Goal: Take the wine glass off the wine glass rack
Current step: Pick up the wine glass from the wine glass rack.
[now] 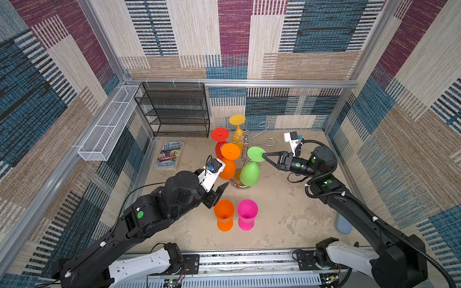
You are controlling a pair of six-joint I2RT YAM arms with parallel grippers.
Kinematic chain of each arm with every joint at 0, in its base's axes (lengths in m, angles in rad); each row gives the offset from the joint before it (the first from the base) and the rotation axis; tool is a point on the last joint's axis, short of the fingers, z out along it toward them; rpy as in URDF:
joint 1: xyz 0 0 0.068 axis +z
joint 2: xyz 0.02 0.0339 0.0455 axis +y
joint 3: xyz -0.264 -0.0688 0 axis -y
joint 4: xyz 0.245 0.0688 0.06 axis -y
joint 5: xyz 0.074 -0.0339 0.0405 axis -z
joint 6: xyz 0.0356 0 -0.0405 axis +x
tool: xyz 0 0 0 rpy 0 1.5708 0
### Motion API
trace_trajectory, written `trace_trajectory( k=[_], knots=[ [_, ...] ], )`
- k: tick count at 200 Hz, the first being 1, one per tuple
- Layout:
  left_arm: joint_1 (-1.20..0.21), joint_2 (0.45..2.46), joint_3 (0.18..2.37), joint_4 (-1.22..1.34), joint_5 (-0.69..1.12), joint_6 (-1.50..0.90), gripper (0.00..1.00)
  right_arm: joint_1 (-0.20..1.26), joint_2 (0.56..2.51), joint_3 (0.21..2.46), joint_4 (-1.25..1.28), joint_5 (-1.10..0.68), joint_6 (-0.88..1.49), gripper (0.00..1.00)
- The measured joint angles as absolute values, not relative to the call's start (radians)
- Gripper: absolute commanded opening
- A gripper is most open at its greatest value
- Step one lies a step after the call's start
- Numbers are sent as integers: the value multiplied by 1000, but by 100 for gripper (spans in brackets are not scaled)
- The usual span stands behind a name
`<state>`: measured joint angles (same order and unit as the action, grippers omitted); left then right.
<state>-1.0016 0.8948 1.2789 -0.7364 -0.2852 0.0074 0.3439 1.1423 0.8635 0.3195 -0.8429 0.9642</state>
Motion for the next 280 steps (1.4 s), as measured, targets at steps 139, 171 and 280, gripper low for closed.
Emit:
trace_trajectory(
  k=[139,171,280],
  knots=[
    [-990,890,1279,-737,-281,7,63,345,1130,893,315,-856,1031,1],
    [-988,885,1275,-737,-281,7,63,345,1126,898,309,-857,1039,1],
    [-982,844,1256,-739,-282,7,63,340,1100,910,300,-863,1084,0]
  ],
)
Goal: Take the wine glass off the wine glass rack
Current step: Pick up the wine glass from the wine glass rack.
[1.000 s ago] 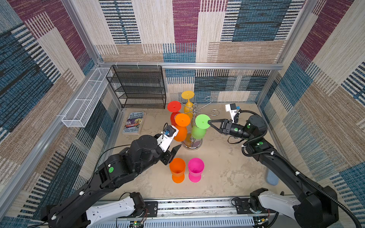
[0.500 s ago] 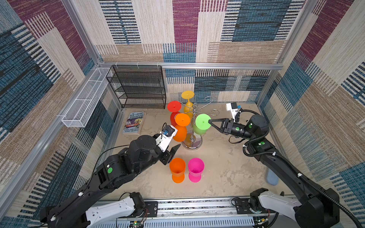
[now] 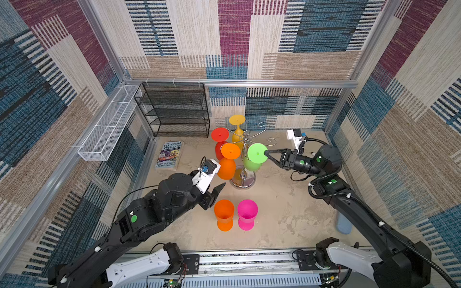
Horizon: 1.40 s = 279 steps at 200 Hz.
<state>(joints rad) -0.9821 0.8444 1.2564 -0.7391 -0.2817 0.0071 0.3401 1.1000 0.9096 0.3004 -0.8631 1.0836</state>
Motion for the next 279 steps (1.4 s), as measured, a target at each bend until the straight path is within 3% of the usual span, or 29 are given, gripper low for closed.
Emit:
trace_trajectory(
  k=[155,279],
  knots=[
    [-980,843,1251,-748,-282,7,63,339,1068,920,223,-902,1079,0],
    [-971,805,1208,-753,-282,7,63,360,1162,1157,-137,-863,989,0]
  ],
)
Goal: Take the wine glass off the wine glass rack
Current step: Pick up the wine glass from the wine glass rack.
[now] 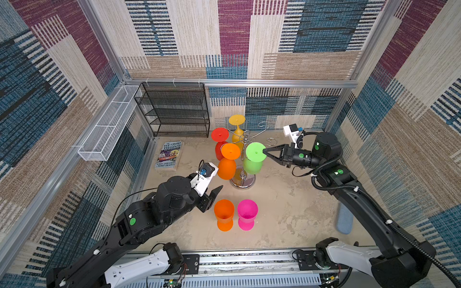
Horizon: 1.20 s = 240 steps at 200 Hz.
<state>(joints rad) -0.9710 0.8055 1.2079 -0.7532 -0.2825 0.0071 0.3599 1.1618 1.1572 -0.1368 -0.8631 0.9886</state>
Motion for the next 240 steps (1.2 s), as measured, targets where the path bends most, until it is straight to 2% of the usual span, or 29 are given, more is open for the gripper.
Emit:
trace_trajectory(
  k=[109,240],
  knots=[
    [-953,779,1150,-748,-281,7,63,448,1253,1290,-304,-808,971,0],
    [-929,749,1116,-739,-255,7,63,454,1311,1351,-320,-749,979,0]
  ],
)
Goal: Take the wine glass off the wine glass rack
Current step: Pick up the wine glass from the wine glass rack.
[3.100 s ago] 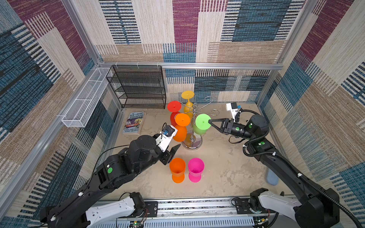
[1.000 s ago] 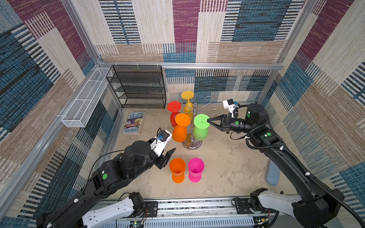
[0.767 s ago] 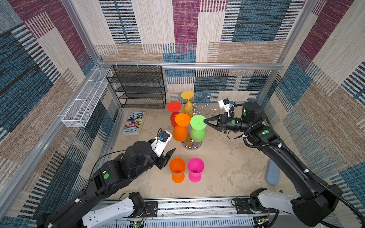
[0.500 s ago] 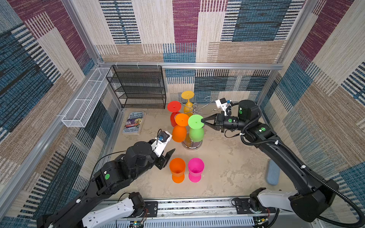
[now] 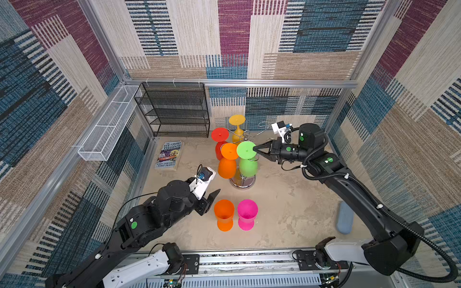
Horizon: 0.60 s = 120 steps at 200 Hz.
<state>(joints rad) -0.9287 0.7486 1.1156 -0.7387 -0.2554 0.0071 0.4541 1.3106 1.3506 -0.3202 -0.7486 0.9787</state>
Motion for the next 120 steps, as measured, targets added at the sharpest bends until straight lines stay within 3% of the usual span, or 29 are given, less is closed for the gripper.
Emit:
trace_trajectory(
  k=[120],
  knots=[
    [-921,719,1115,-752,-255,3,63,414,1253,1324,-336,-687,983,0]
  ],
)
